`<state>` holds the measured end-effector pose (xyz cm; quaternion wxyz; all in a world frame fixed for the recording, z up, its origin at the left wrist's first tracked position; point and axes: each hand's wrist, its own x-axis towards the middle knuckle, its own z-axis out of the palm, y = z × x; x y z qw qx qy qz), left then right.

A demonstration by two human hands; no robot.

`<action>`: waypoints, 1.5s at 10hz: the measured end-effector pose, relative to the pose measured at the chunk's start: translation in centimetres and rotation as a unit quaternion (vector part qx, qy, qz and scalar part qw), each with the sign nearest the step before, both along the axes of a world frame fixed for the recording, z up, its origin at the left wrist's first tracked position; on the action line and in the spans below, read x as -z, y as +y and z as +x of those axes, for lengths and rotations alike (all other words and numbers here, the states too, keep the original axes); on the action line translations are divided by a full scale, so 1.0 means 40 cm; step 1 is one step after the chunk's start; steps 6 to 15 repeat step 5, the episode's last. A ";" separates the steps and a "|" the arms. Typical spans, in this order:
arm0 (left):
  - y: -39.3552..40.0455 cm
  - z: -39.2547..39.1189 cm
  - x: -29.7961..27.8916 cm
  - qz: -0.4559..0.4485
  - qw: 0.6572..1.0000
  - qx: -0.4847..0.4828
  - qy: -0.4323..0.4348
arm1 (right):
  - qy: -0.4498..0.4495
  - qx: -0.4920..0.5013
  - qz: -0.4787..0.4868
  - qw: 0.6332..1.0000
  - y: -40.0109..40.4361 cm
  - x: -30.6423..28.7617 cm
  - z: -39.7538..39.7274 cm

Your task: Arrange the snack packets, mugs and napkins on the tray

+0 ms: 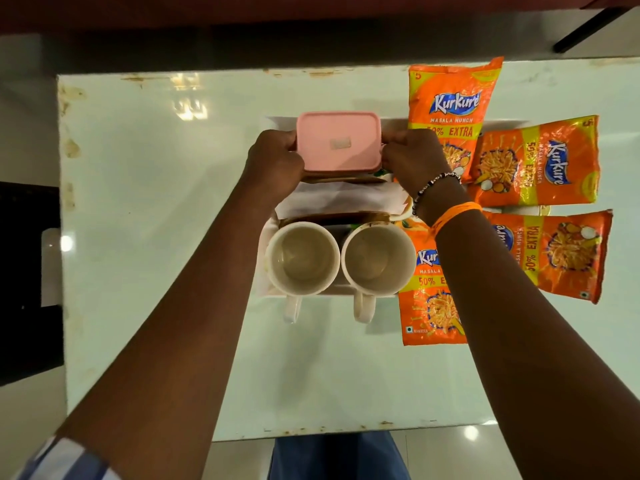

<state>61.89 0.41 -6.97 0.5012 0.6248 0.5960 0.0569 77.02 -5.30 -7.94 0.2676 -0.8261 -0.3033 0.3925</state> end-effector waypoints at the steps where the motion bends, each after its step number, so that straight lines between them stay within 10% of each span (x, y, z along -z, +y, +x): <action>1: 0.001 -0.004 0.006 -0.007 1.000 0.001 -0.005 | 0.015 0.004 -0.014 1.000 -0.003 -0.004 -0.002; 5: -0.226 0.015 -0.033 0.362 0.908 0.139 0.159 | -0.301 -0.129 0.076 0.942 -0.171 -0.079 -0.071; 15: -0.226 0.015 -0.033 0.362 0.908 0.139 0.159 | -0.301 -0.129 0.076 0.942 -0.171 -0.079 -0.071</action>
